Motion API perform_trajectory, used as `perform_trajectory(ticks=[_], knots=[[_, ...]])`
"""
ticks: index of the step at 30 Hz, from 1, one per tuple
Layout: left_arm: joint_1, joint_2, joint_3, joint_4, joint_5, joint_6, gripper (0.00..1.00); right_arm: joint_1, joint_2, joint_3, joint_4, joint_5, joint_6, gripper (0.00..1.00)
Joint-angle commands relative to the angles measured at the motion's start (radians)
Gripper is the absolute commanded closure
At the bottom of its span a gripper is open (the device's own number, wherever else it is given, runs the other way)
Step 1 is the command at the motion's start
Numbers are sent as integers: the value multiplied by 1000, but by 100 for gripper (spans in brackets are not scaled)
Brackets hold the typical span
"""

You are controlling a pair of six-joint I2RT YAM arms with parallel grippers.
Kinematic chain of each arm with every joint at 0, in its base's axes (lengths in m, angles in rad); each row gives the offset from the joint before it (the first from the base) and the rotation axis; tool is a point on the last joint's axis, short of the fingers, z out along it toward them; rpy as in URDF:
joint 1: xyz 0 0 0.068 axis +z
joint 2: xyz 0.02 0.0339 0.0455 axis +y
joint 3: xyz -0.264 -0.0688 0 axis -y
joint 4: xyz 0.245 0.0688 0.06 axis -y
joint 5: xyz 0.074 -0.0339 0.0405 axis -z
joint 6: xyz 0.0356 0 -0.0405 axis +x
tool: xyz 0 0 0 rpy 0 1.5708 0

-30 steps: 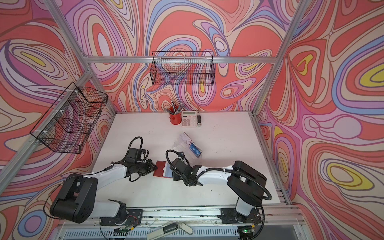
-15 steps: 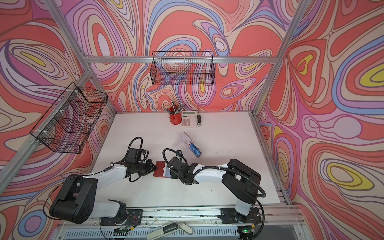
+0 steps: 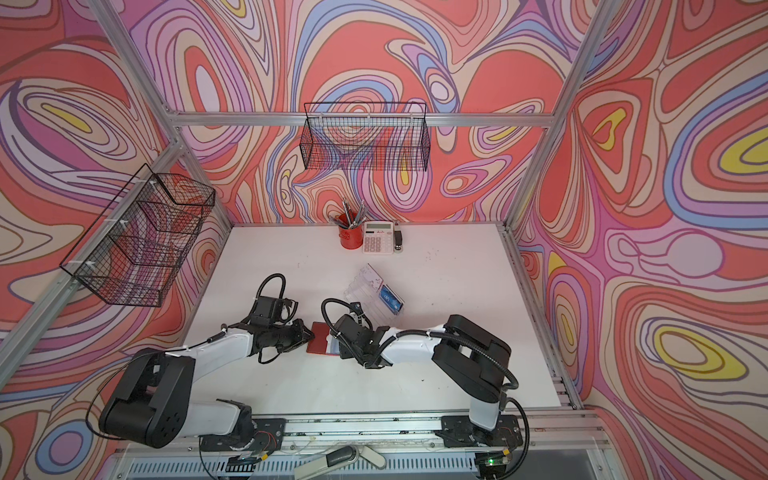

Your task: Put the credit cards into the card holder

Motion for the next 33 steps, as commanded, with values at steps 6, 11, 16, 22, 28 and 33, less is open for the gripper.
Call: perform_trajectory(ticks=[6, 11, 16, 22, 28, 33], knots=[[3, -11, -2, -30, -8, 5, 83, 5, -11, 27, -46, 41, -1, 69], [3, -15, 0, -33, -12, 6, 83, 5, -45, 22, -69, 76, -1, 68], [3, -16, -1, -36, -15, 8, 83, 5, -62, 23, -56, 59, -4, 68], [3, -12, 2, -37, -14, 11, 83, 5, 3, 37, -38, 29, -7, 69], [3, -14, 2, -36, -15, 11, 83, 5, 27, 42, -29, 18, -8, 69], [3, -9, 4, -33, -12, 11, 83, 6, 30, 40, -27, 14, -9, 70]])
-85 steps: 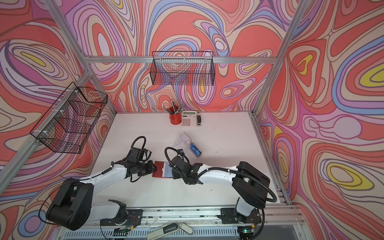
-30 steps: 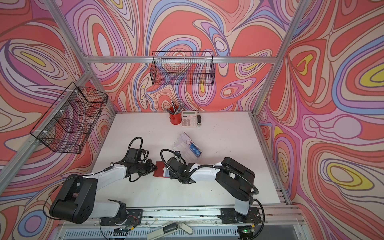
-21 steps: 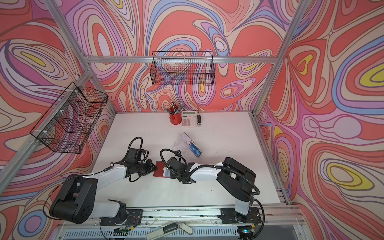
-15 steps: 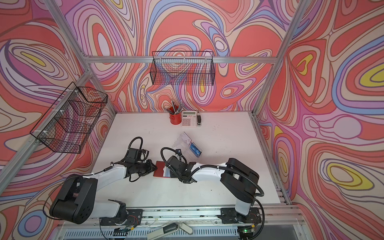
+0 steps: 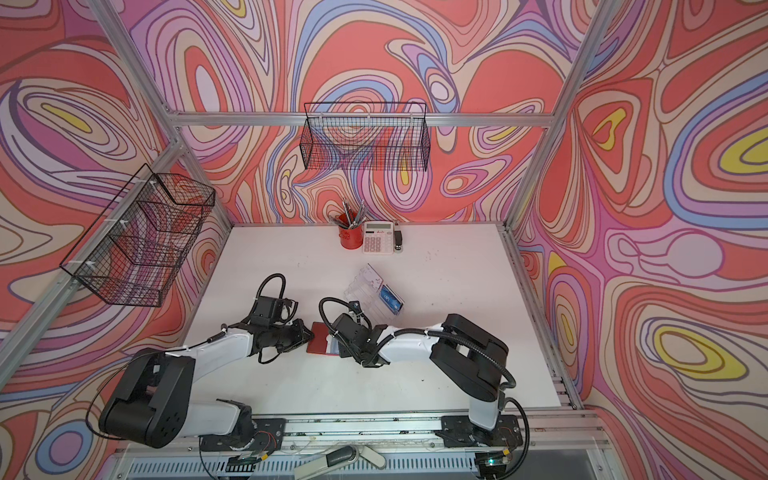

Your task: Put the credit cards into the card holder

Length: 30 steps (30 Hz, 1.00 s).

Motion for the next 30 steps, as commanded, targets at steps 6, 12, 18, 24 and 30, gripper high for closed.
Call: perform_trajectory(ticks=[6, 12, 18, 24, 30], knots=[[3, -6, 4, -33, -8, 12, 82, 5, 12, 16, 1, -6, -4, 70], [3, -7, 4, -34, -10, 12, 83, 5, -27, 6, -13, 33, 2, 70], [3, -7, 4, -35, -10, 12, 83, 5, -30, 0, 9, 7, 5, 70], [4, -7, 5, -35, -11, 13, 83, 5, 0, 8, 12, 3, 6, 70], [3, -7, 5, -34, -13, 13, 83, 5, -17, 5, -15, 42, 9, 69]])
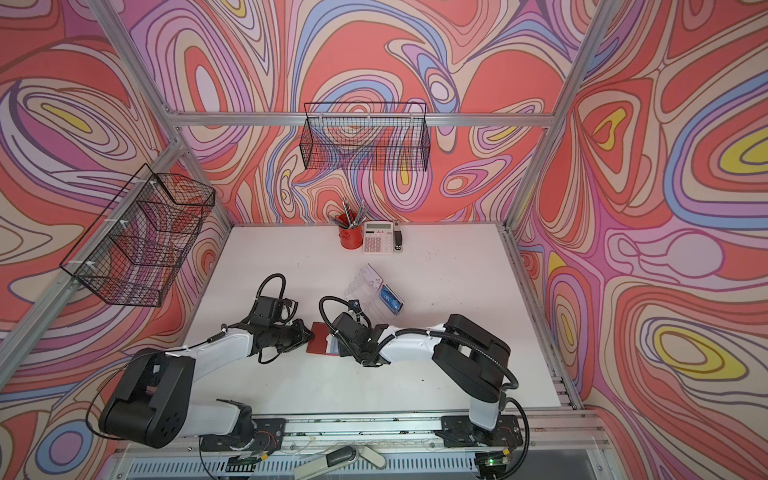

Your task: Put the credit cards into the card holder

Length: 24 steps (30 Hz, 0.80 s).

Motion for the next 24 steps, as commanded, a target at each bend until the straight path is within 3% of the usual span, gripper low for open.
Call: perform_trajectory(ticks=[1, 9, 24], knots=[[3, -7, 4, -35, -11, 13, 83, 5, -13, 0, -19, 43, 13, 68], [3, -6, 5, -34, -11, 14, 83, 5, -91, -33, -8, 54, 16, 65], [3, -3, 6, -35, -12, 13, 83, 6, 25, 8, 19, -15, 11, 69]])
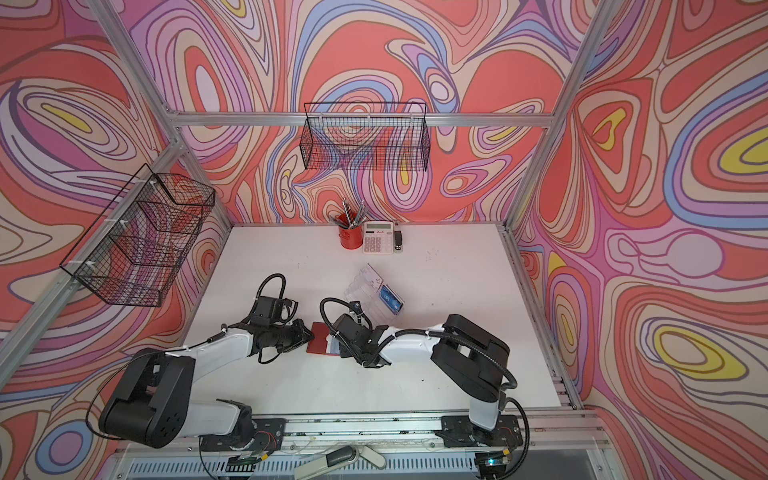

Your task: Put the credit cards into the card holder

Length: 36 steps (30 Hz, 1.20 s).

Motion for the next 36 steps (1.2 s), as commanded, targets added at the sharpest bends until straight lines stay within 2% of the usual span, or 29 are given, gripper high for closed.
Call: perform_trajectory(ticks=[1, 8, 15, 36], knots=[[3, -3, 6, -34, -10, 13, 83, 5, 19, 22, 9, -12, 7, 69], [3, -3, 7, -34, -10, 13, 83, 5, 18, 22, 7, -8, 8, 70], [3, -3, 6, -34, -12, 13, 83, 9, -42, 14, -22, 50, 12, 68], [4, 1, 7, -33, -10, 14, 83, 11, 27, 29, 10, -1, 13, 69]])
